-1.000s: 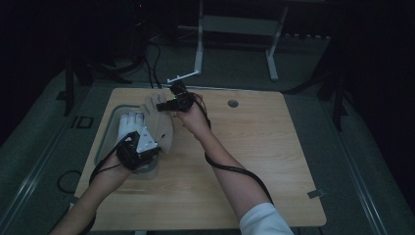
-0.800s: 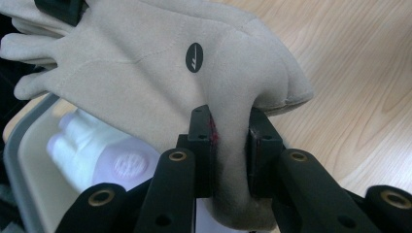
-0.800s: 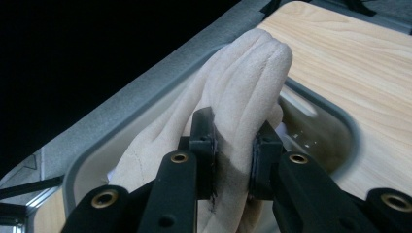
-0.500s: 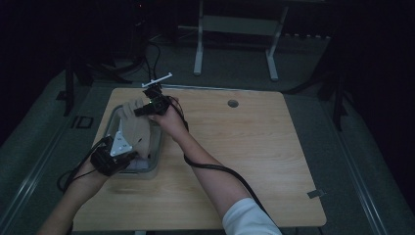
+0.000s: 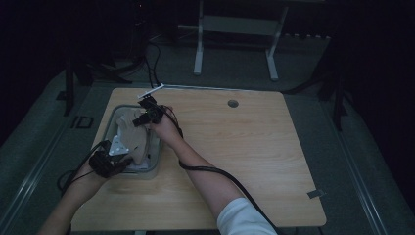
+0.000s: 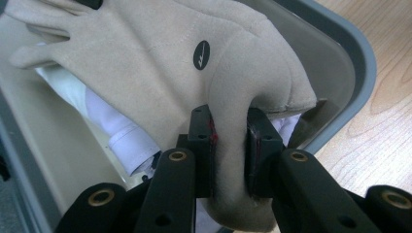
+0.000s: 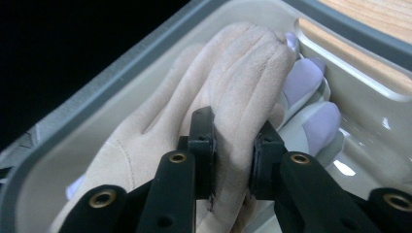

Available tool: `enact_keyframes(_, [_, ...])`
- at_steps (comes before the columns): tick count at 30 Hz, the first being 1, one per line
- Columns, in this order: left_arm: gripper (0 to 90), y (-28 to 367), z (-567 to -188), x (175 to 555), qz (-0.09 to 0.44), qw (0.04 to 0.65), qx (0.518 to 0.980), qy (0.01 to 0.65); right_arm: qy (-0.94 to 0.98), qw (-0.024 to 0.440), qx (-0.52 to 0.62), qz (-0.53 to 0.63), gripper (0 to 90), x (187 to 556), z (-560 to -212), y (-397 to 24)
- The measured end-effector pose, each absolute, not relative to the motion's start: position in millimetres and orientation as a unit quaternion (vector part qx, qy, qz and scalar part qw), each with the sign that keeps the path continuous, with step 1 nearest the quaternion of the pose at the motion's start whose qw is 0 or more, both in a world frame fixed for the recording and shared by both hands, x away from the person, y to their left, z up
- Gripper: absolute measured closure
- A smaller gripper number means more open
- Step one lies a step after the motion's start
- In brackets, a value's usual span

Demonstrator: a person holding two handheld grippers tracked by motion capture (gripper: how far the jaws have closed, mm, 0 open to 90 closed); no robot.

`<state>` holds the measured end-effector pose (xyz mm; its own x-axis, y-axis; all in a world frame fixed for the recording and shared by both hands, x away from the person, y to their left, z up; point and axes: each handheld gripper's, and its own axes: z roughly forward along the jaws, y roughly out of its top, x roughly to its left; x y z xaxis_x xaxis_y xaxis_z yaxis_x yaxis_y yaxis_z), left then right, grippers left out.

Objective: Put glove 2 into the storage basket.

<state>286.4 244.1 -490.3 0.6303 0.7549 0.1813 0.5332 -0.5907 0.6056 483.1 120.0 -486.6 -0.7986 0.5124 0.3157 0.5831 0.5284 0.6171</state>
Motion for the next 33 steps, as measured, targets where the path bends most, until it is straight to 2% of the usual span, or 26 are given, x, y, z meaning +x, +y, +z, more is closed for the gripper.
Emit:
enact_keyframes(2, [76.2, 243.6, -492.9, 288.2, 0.21, 0.256, 0.868, 0.371, -0.876, 0.042, -0.311, -0.368, 72.5, 482.8, -487.8, 119.8])
enact_keyframes(7, [73.7, 244.4, -492.3, 289.5, 0.199, 0.264, 0.866, 0.376, -0.879, 0.042, -0.303, -0.366, 58.2, 483.5, -482.9, 114.0])
enact_keyframes(9, [70.5, 244.9, -491.0, 289.1, 0.192, 0.27, 0.863, 0.381, -0.881, 0.033, -0.299, -0.366, 50.4, 483.3, -479.3, 111.0])
enact_keyframes(10, [68.2, 245.2, -489.7, 288.4, 0.189, 0.276, 0.862, 0.381, -0.882, 0.036, -0.296, -0.365, 49.6, 483.6, -477.7, 109.2])
enact_keyframes(13, [56.6, 243.9, -486.0, 286.6, 0.178, 0.292, 0.856, 0.387, -0.882, 0.028, -0.292, -0.37, 39.7, 483.4, -472.6, 103.3])
enact_keyframes(16, [41.2, 240.4, -482.3, 283.5, 0.184, 0.302, 0.848, 0.395, -0.879, 0.026, -0.289, -0.38, 32.2, 483.0, -467.7, 96.3])
enact_keyframes(20, [17.2, 239.0, -476.2, 282.0, 0.186, 0.332, 0.829, 0.409, -0.88, 0.035, -0.273, -0.388, 25.7, 480.7, -462.9, 87.9])
enact_keyframes(21, [14.2, 238.5, -474.8, 282.4, 0.183, 0.337, 0.827, 0.411, -0.881, 0.04, -0.267, -0.389, 24.1, 479.5, -462.6, 86.0])
enact_keyframes(33, [14.3, 218.4, -463.4, 287.1, 0.18, 0.365, 0.817, 0.409, -0.892, 0.024, -0.228, -0.39, 20.7, 461.6, -459.1, 61.9])
